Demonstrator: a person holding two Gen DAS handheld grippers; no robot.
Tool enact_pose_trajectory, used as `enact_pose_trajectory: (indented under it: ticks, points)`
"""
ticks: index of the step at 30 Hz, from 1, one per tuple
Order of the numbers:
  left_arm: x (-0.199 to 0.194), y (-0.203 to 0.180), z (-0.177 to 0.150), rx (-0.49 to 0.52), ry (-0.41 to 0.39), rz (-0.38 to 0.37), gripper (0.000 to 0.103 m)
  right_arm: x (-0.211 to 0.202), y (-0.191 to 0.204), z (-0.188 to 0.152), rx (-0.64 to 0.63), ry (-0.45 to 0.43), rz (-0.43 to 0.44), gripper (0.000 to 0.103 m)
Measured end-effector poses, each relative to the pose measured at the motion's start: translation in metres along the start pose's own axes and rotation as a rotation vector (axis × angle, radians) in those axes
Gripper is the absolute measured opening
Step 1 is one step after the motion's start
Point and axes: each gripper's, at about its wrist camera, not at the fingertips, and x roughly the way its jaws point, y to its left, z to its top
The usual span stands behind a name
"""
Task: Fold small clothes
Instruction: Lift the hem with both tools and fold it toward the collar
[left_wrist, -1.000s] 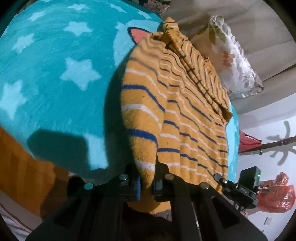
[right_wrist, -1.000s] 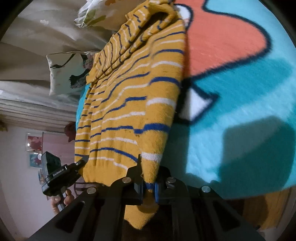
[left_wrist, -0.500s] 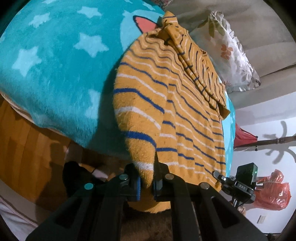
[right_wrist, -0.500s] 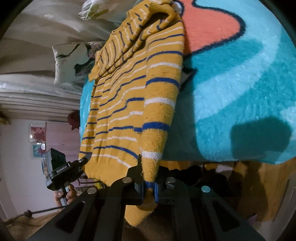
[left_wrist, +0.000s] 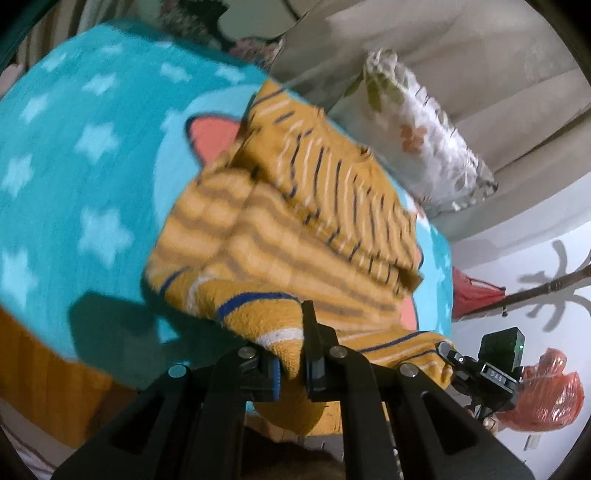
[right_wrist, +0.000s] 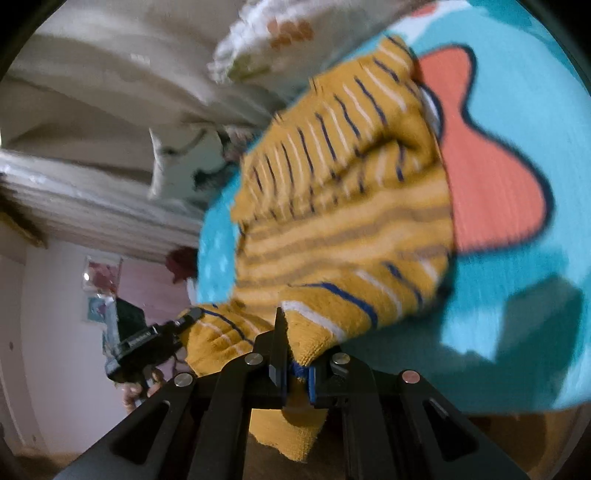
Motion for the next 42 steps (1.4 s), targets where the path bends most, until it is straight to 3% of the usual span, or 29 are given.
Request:
enact_pose_trajectory:
  ticks: [9, 20, 23, 27, 31, 39, 42]
  points:
    - [0.059, -0.025, 0.102, 0.054, -0.05, -0.006, 0.008, 0.01, 0.013, 0.109, 0.029, -0.1, -0.045, 0.008]
    - [0.143, -0.02, 0.197, 0.011, 0.038, -0.004, 0.009, 0.063, -0.015, 0.204, 0.178, -0.108, -0.129, 0.009]
    - [0.156, -0.008, 0.211, -0.036, 0.055, -0.022, 0.012, 0.073, -0.04, 0.221, 0.284, -0.109, -0.103, 0.013]
    - [0.166, 0.002, 0.226, -0.08, 0.066, -0.089, 0.031, 0.081, -0.073, 0.236, 0.443, -0.166, -0.045, 0.031]
    - [0.169, 0.004, 0.237, -0.09, 0.057, -0.142, 0.047, 0.081, -0.087, 0.247, 0.505, -0.222, -0.015, 0.044]
    - [0.178, 0.015, 0.255, -0.205, 0.065, -0.255, 0.054, 0.081, -0.093, 0.272, 0.511, -0.269, -0.007, 0.049]
    - [0.177, 0.014, 0.258, -0.229, 0.054, -0.294, 0.055, 0.072, -0.092, 0.283, 0.509, -0.321, -0.01, 0.057]
